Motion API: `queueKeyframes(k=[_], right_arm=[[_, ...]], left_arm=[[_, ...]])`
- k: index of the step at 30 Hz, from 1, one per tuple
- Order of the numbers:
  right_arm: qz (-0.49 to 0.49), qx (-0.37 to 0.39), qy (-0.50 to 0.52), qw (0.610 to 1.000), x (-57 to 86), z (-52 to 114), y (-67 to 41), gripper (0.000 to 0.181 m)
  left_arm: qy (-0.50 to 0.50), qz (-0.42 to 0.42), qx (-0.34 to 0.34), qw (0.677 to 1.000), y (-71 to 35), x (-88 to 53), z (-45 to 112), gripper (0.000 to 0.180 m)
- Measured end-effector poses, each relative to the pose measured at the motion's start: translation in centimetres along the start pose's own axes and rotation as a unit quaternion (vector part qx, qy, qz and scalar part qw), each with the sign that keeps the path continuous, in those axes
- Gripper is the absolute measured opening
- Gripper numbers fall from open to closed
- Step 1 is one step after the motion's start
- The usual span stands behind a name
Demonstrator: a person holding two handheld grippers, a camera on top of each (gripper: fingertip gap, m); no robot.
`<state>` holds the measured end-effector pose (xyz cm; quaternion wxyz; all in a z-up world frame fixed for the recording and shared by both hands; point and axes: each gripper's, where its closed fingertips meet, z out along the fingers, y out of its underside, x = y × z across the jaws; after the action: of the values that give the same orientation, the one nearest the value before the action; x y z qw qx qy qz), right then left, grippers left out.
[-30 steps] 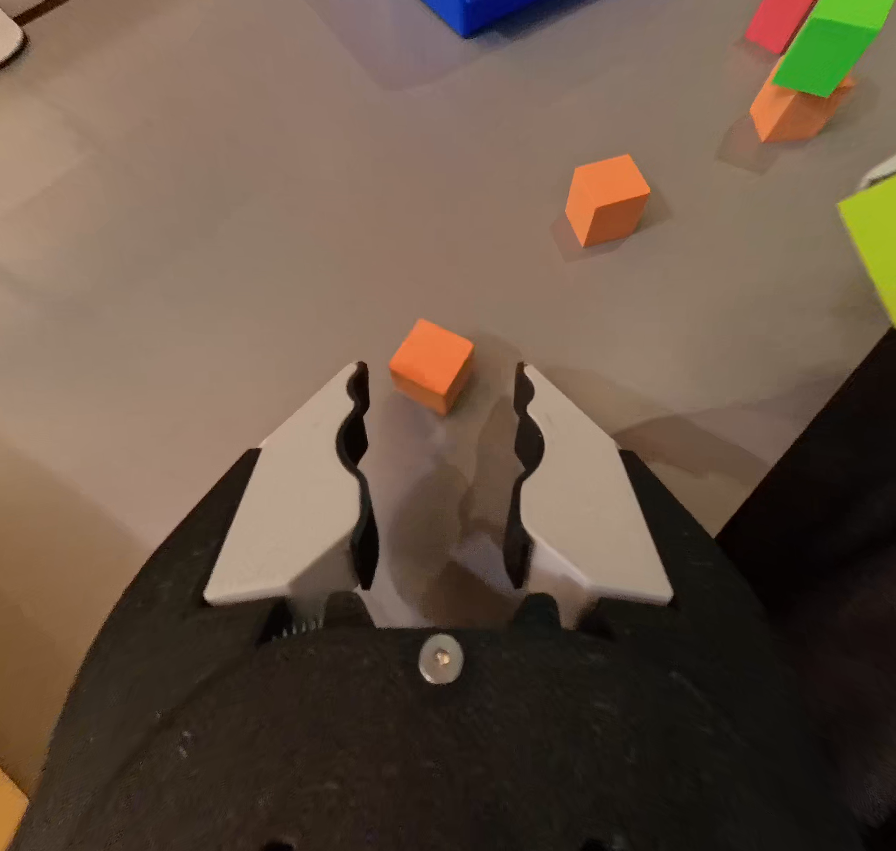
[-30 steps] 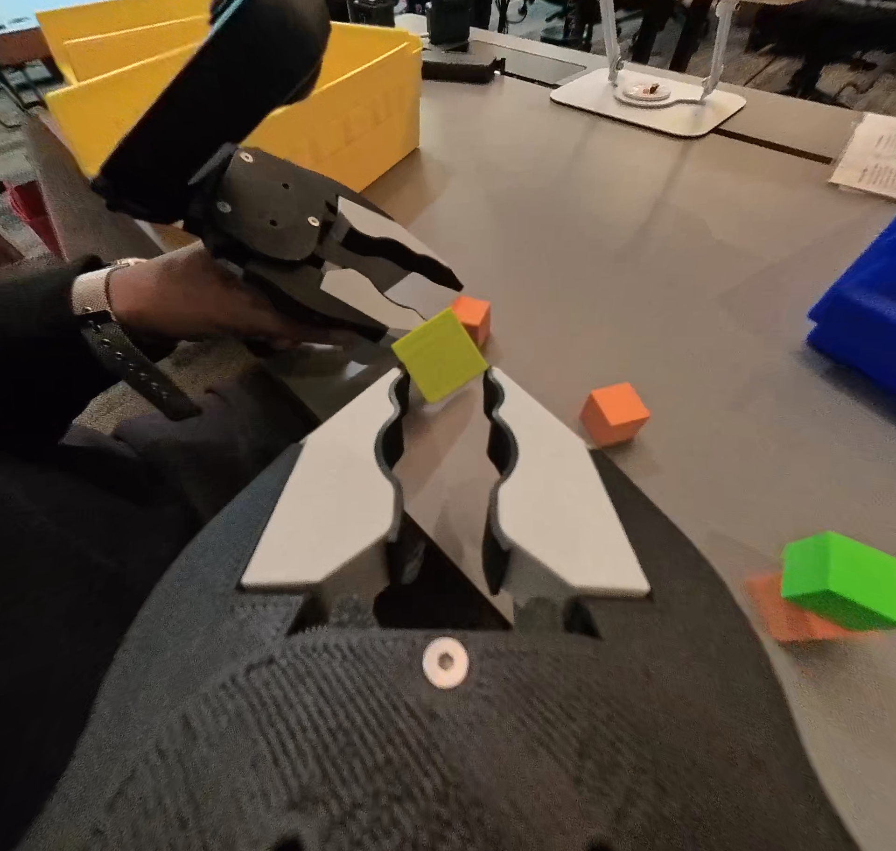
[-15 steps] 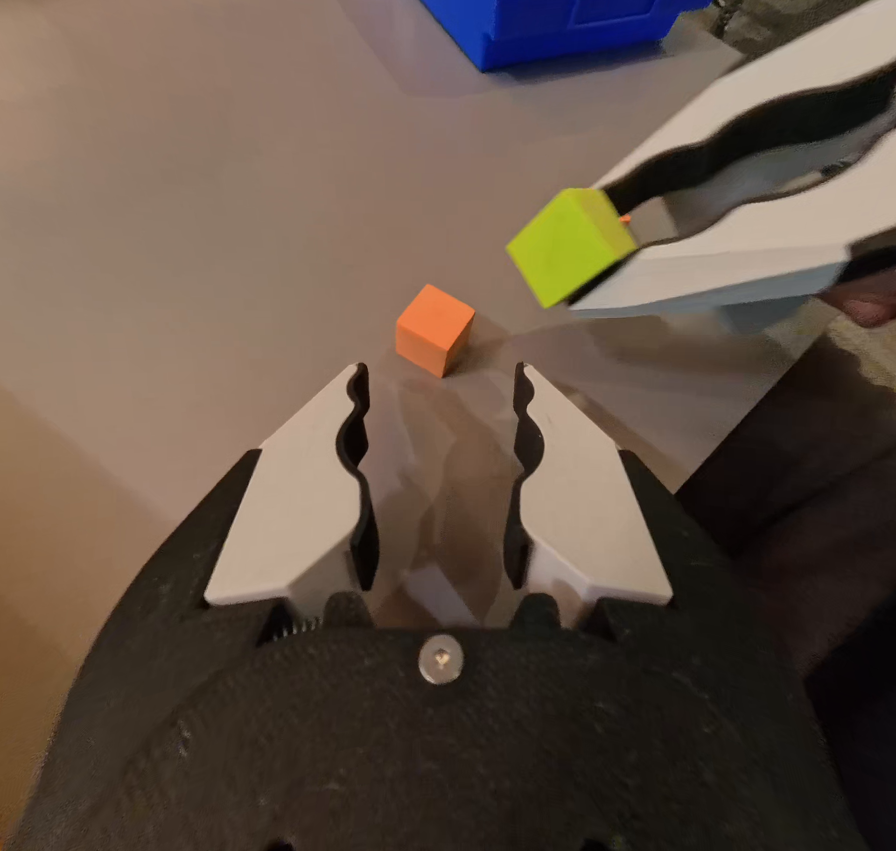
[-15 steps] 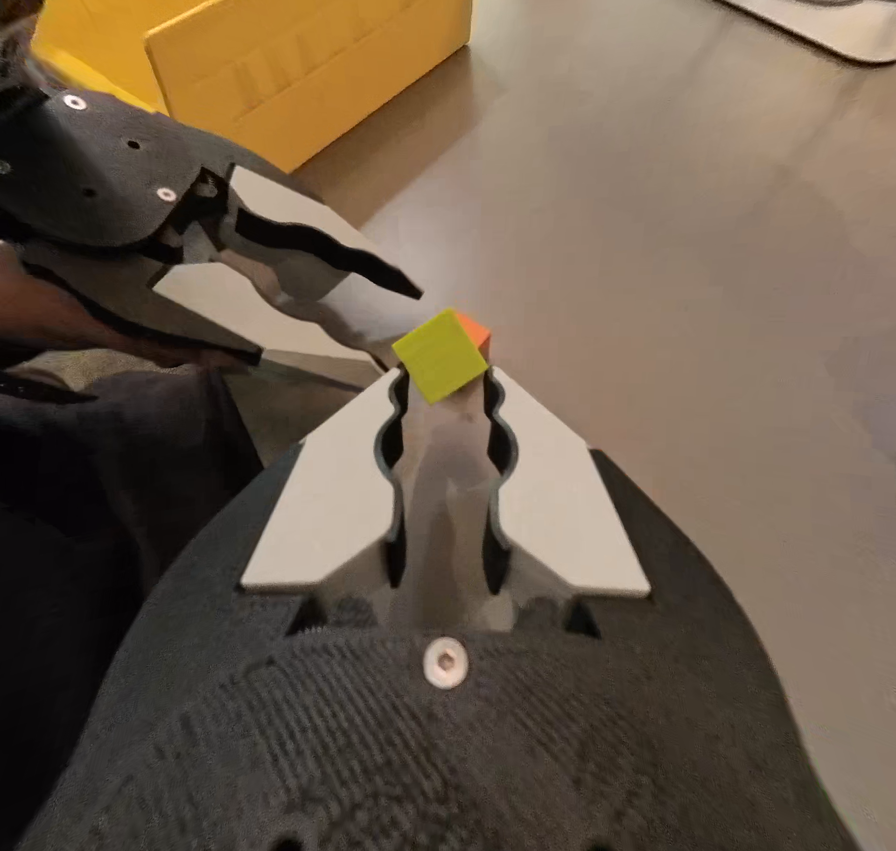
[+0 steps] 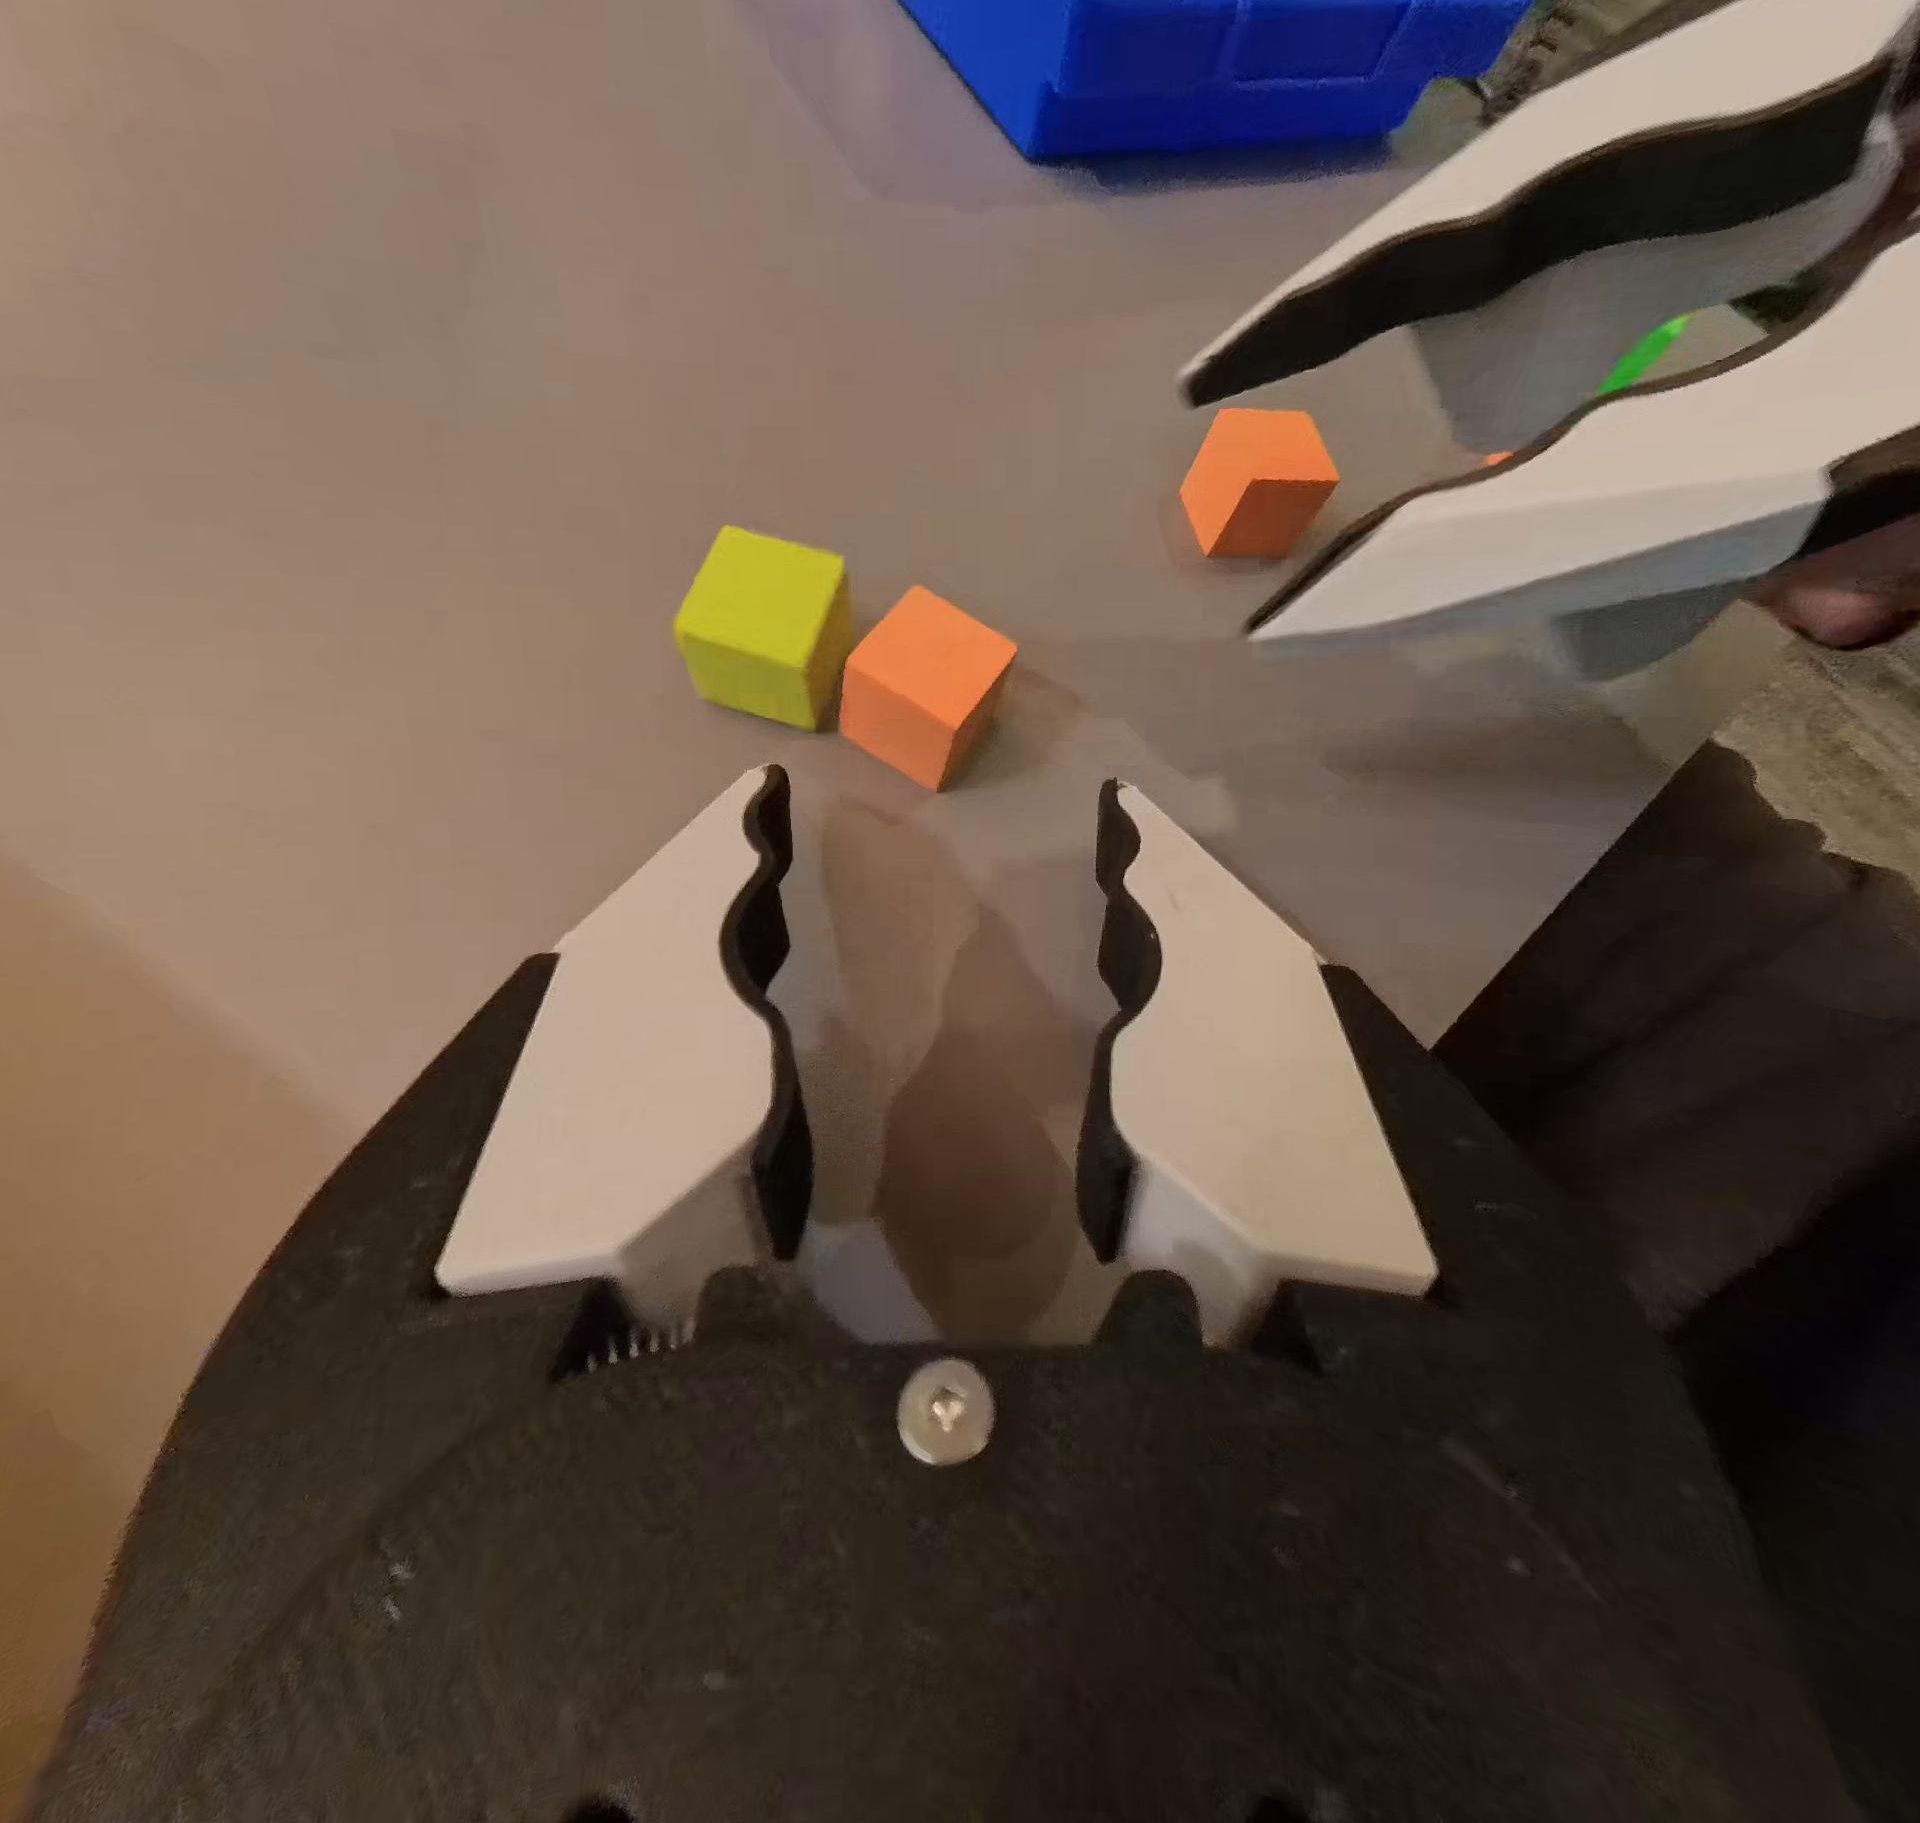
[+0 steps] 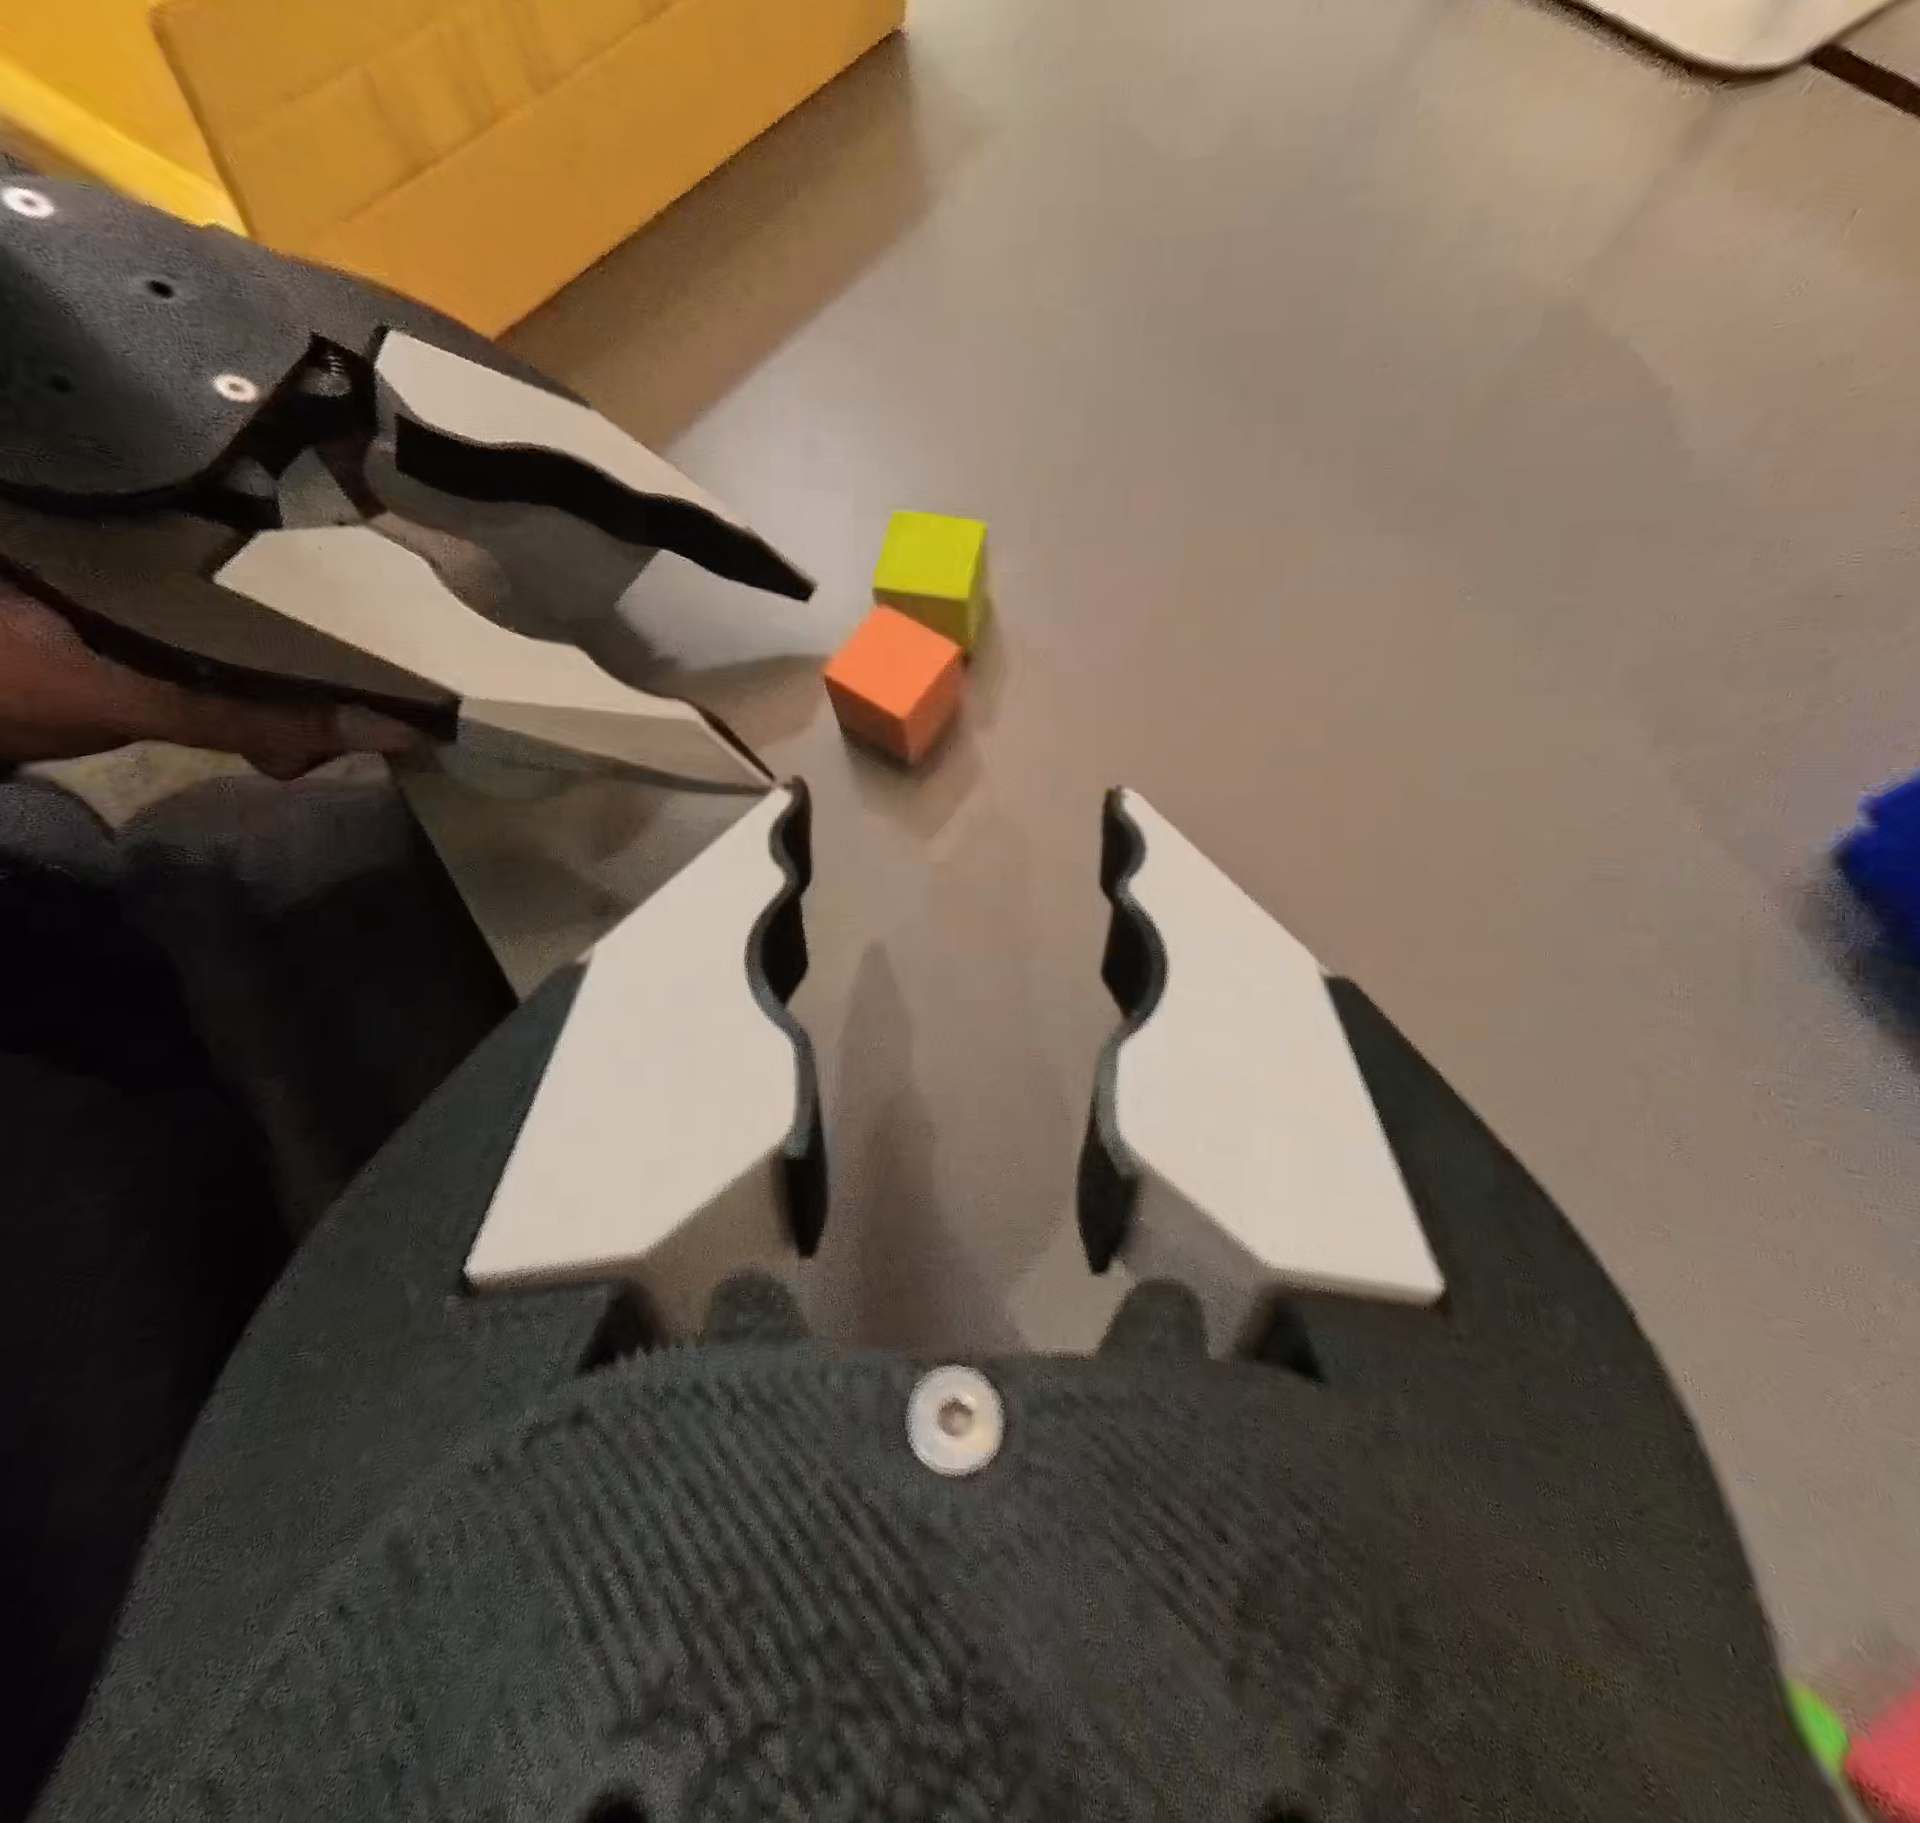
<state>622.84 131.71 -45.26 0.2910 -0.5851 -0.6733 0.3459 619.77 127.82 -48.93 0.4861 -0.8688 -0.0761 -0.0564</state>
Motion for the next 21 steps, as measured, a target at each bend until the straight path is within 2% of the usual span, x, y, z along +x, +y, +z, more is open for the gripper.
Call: queueKeyframes(k=[5,8,11,14,17,21], right_arm=[[0.071,0.025,0.084,0.994,3.1,-4.0,3.2,0.055],[0.080,0.042,0.122,0.988,4.3,-4.4,3.6,0.055],[0.064,0.010,0.148,0.987,5.5,-3.0,4.7,0.056],[0.068,-0.008,0.134,0.989,5.4,-1.8,5.3,0.024],[0.068,0.010,0.128,0.989,4.6,-2.1,4.6,0.024],[0.061,0.042,0.123,0.990,3.4,-3.4,3.4,0.024]], left_arm=[[-0.012,0.009,0.008,1.000,-0.4,-0.1,-0.2,0.058],[-0.003,-0.031,0.020,0.999,-1.4,-0.3,-0.3,0.060],[-0.024,-0.066,0.044,0.997,-3.0,-2.0,-0.4,0.066],[-0.044,-0.074,0.041,0.995,-3.8,-3.8,0.1,0.068],[-0.051,-0.075,-0.001,0.996,-2.9,-4.7,1.5,0.066],[-0.027,-0.083,-0.026,0.996,-2.4,-4.3,2.2,0.050]])
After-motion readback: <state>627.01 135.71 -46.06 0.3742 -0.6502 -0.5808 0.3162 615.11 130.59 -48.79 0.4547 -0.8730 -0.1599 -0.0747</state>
